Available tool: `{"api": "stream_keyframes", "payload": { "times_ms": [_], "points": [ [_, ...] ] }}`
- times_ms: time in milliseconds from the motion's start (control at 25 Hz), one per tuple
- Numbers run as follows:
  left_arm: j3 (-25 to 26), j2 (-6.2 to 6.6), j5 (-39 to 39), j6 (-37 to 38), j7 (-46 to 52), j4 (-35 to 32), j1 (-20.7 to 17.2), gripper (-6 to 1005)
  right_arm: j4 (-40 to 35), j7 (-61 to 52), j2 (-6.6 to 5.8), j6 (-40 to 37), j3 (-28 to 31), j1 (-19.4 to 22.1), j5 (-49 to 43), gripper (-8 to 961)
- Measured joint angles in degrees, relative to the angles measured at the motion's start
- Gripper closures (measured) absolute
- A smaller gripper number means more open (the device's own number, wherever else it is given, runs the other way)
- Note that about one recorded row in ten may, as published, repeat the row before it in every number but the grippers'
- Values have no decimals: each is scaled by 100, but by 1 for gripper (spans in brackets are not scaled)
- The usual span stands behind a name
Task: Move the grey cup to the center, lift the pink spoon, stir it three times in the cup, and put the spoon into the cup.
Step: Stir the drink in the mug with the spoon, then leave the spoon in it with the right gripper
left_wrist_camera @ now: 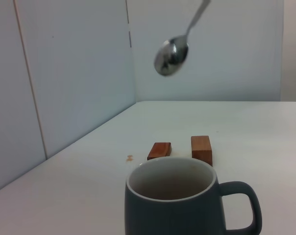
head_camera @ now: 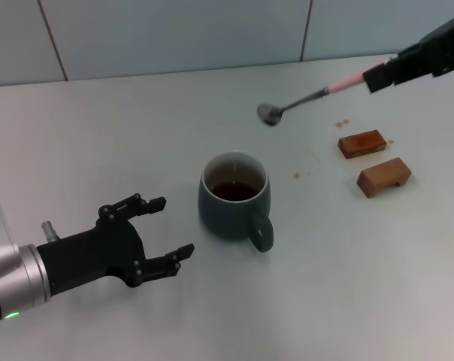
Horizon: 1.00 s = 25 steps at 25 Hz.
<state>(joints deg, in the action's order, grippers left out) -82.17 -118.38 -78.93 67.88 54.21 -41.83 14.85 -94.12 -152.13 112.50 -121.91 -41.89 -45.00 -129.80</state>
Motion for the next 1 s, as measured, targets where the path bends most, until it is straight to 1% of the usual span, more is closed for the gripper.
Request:
{"api": "stream_keyframes", "payload": {
  "times_ms": [200, 480, 560, 600, 760, 1000],
  "points": [
    [-4, 0, 0, -43, 2, 6, 14, 157, 430, -7, -52, 32, -235, -304, -311, 832],
    [-20, 0, 1, -82, 2, 12, 24, 157, 899, 34, -74, 84, -294, -727, -678, 833],
    [-10, 0, 0, -82, 2, 6, 27, 157, 1138, 58, -75, 217, -433, -784, -737, 833],
    [-9, 0, 1, -82, 2, 6, 28, 157, 1138, 58, -75, 217, -433, -784, -737, 833],
    [-2, -8, 1, -82, 2, 6, 33, 157, 1398, 63, -76, 430, -751, -794, -806, 833],
    [-1, -9, 1, -82, 2, 1, 40, 157, 1655, 80, -57, 653, -959, -859, -993, 833]
  ]
}}
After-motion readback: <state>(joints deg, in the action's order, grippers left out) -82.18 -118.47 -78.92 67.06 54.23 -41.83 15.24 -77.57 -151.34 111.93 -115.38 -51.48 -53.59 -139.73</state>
